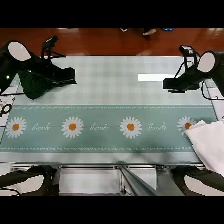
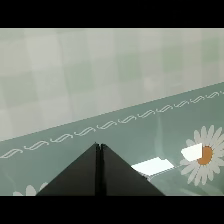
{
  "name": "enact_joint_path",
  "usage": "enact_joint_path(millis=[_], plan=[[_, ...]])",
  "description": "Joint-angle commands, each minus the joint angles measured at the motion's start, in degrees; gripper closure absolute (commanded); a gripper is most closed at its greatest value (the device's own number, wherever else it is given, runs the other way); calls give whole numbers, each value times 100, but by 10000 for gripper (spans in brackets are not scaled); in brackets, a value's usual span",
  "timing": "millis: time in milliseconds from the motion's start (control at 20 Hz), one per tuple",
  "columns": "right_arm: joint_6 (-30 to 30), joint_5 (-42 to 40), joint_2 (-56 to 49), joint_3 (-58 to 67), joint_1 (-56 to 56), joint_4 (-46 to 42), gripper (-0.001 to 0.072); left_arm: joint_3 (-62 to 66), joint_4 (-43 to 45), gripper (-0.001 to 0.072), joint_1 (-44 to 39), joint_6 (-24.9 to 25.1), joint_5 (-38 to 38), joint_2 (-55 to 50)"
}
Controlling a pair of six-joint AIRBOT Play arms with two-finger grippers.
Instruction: Fold the shirts.
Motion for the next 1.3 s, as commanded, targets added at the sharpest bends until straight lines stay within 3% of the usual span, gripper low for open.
enact_joint_path(millis=[0,750,950,1000,1050,1250], plan=[[2,0,-4,4,4,2,690,-2,0,682,-2,2,2,-4],[-2,-33,-4,4,4,-33,690,-2,0,682,-2,2,4,-4],[-22,-942,-7,4,2,-400,684,-2,2,683,-2,2,748,-11],[7,-1139,-9,4,-2,-501,572,-2,0,683,-2,2,957,-9],[13,-1233,-11,4,-2,-542,293,0,0,682,-2,2,1167,-9],[63,-1012,-11,4,-2,-857,293,9,4,682,48,201,2044,-9]])
